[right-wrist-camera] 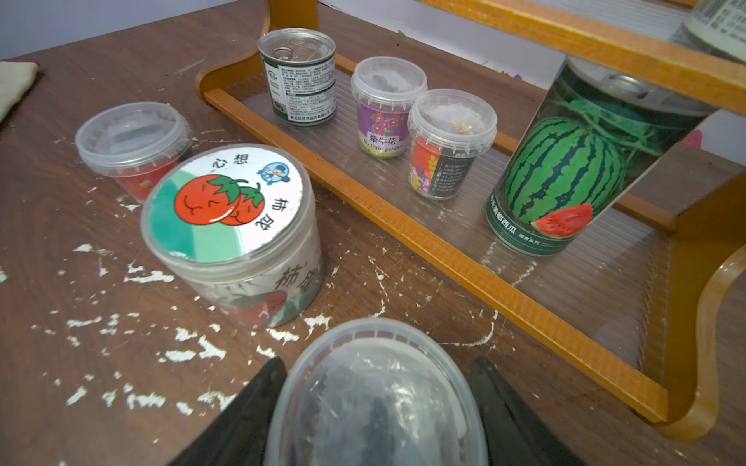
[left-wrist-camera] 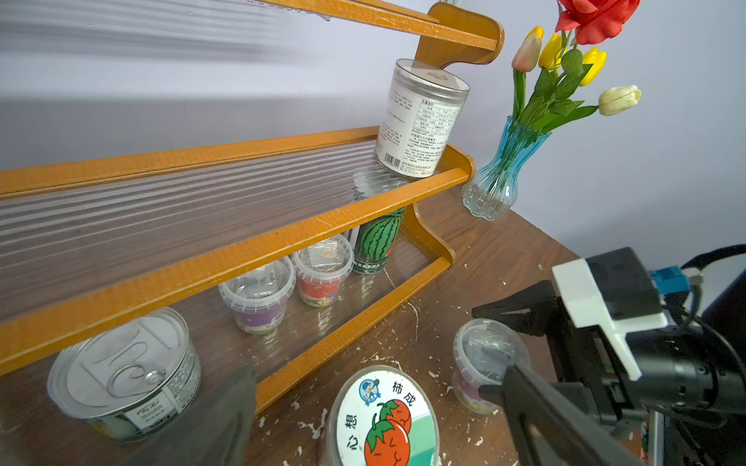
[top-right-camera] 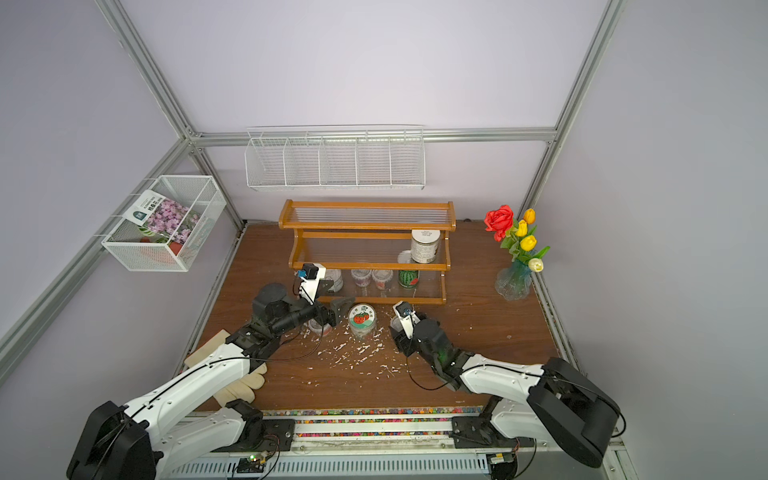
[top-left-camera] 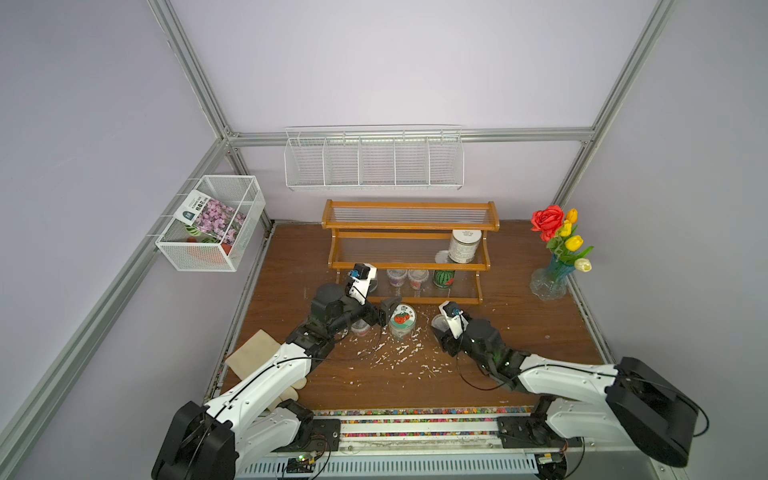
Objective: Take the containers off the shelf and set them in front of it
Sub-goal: Place the container at the center of the board.
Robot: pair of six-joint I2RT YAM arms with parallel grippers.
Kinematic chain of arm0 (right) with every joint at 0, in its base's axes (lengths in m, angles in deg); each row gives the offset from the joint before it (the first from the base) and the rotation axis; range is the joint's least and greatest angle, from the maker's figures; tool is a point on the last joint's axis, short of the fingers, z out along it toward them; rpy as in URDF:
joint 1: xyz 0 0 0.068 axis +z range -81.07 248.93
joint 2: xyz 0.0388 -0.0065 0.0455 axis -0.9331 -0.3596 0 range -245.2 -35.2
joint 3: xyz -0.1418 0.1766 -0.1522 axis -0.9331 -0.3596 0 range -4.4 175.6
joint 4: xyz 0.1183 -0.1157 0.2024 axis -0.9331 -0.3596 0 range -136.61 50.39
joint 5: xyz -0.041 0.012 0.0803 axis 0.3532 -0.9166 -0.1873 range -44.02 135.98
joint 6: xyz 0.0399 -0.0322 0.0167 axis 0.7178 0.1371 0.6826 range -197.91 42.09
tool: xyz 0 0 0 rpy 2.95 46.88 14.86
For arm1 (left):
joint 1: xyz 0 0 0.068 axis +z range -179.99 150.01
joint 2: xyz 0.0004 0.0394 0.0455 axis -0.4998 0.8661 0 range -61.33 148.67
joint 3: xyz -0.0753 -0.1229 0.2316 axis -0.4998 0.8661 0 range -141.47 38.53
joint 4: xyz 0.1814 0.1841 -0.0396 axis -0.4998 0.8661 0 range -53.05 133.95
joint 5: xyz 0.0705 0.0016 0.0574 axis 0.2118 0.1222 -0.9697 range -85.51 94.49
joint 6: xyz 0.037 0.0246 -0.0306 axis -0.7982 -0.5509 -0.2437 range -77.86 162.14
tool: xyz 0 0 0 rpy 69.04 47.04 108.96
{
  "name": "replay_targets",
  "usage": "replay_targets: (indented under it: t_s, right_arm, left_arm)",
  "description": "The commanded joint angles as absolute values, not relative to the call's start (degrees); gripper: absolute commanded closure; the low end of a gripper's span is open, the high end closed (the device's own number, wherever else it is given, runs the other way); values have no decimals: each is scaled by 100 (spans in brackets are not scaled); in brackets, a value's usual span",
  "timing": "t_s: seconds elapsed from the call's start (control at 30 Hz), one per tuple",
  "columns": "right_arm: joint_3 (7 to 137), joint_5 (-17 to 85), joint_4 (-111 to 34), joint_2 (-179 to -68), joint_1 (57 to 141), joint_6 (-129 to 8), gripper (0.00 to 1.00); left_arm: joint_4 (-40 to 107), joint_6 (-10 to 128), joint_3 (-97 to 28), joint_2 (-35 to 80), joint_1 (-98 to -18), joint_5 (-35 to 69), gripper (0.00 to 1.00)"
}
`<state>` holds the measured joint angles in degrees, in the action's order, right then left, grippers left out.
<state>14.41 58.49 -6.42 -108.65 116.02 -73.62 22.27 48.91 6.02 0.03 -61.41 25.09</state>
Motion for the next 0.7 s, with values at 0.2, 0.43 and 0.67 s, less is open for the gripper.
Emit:
replay_targets:
  t_s: [0.2,0.43,0.67]
  right_arm:
    - [1293,6030,895,-11716,11386,-7352,44]
    - [1320,5845,1220,-12167,11244,-7319,40]
    - [1335,5741,1259,-12372,11248,-7310,33]
  left_arm:
    - [2166,4810,663,51,-6159,2361,1]
    - [2181,4778,671,75,-6156,2344,1]
    - [2186,4737,672,77,-6161,2253,1]
